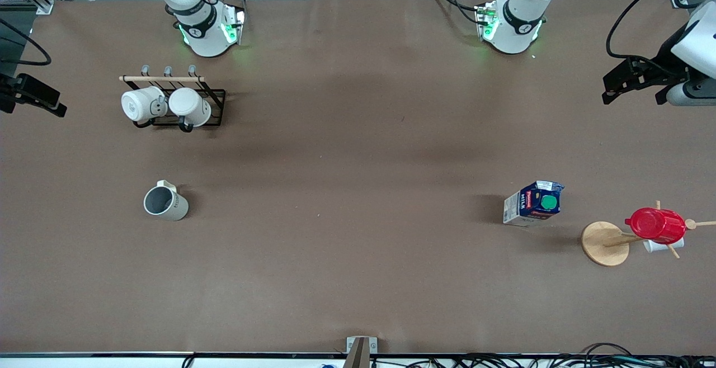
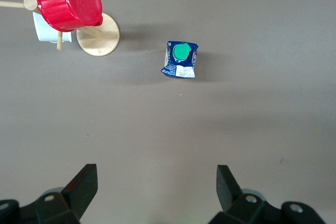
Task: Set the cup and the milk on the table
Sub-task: 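Reach the right gripper to the white mug while the left gripper reaches the milk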
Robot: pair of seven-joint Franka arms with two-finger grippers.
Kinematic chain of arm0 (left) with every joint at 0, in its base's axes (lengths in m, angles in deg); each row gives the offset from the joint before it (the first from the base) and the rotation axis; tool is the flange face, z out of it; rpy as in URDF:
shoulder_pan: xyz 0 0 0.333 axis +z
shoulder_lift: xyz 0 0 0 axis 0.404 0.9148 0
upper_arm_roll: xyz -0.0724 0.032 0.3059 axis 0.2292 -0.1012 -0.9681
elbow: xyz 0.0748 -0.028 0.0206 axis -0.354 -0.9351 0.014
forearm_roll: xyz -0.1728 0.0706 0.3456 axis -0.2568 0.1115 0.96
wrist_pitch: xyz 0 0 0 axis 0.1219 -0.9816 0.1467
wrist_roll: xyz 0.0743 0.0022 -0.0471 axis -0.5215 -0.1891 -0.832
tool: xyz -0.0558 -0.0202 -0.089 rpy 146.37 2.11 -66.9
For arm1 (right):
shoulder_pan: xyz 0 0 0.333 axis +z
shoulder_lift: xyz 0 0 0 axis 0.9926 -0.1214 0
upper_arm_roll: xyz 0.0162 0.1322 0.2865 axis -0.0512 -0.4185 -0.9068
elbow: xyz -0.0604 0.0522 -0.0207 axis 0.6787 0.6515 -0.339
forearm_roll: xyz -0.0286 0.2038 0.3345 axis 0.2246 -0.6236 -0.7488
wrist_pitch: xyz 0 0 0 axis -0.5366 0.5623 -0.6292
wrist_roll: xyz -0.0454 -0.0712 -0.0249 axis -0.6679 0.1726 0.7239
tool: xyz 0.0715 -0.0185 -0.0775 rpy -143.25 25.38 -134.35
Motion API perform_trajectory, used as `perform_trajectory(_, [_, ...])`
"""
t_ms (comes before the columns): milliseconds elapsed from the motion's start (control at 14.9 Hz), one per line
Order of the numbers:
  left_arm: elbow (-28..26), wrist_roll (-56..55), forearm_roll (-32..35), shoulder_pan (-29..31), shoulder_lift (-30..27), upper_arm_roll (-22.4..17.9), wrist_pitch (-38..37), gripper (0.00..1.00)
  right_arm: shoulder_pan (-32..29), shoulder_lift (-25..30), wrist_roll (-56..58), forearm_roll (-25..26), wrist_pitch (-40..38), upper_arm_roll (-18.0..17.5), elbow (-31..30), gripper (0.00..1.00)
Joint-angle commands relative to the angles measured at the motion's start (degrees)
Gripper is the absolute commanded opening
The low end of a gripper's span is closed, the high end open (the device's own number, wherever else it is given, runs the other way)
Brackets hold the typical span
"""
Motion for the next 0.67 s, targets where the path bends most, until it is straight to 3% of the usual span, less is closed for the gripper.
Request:
perform_trajectory(0, [0.5,1.2,-0.8,0.2,0.0,0.0,0.0,1.0,-0.6,0.3,0.7,-0.7,-0.8,-0.3,0.3,1.0])
perform_trajectory(336, [3.7,0.9,-0.4,0.3,4.9,0.0,1.1,1.0,-0.6,0.3,0.7,-0.7,-0.8,-0.3,0.3,1.0])
perform_trajectory(605, [0.6,0.1,-0.3,0.1,10.1,0.0,10.6,1.0,-0.4,-1.5,0.7,-0.6,-0.1,-0.3,0.7,1.0])
